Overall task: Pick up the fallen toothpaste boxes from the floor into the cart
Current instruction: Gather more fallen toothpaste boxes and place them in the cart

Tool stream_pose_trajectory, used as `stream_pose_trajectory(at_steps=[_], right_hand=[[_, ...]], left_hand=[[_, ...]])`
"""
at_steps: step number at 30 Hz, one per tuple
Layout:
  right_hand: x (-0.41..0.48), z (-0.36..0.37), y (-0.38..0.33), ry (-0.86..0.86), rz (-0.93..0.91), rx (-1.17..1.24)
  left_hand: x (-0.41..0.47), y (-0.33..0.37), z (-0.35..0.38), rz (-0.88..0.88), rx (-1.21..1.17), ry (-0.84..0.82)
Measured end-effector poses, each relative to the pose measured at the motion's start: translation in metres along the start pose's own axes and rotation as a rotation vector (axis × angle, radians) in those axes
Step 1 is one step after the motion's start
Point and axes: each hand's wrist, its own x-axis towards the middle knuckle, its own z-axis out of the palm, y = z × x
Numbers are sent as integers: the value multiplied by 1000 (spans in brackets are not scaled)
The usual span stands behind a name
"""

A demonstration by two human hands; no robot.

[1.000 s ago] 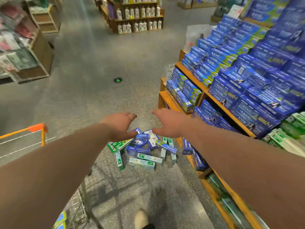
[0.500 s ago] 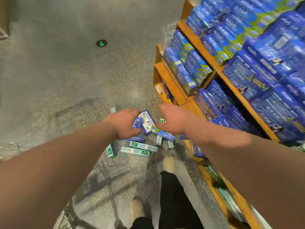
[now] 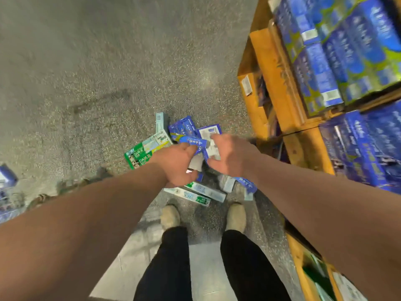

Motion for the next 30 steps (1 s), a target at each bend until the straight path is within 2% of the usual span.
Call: stream_pose_trajectory(at_steps=[10,17,23,27,30], right_hand=[[109,217,47,-257,102,70],[136,334,76,-374,213,-9],[150,402,88,-422,269,-178],[156,418,98,-411,298,-275],[159,422,103,-409,320,-284]], left_hand=[[120,-63,203,98,14,-248],[155,-94,318,17,103,-320],[173,-128,386,-191,196,-275],[184,-137,411,-233,138,-270],[189,-139,422,-279,57,-204]])
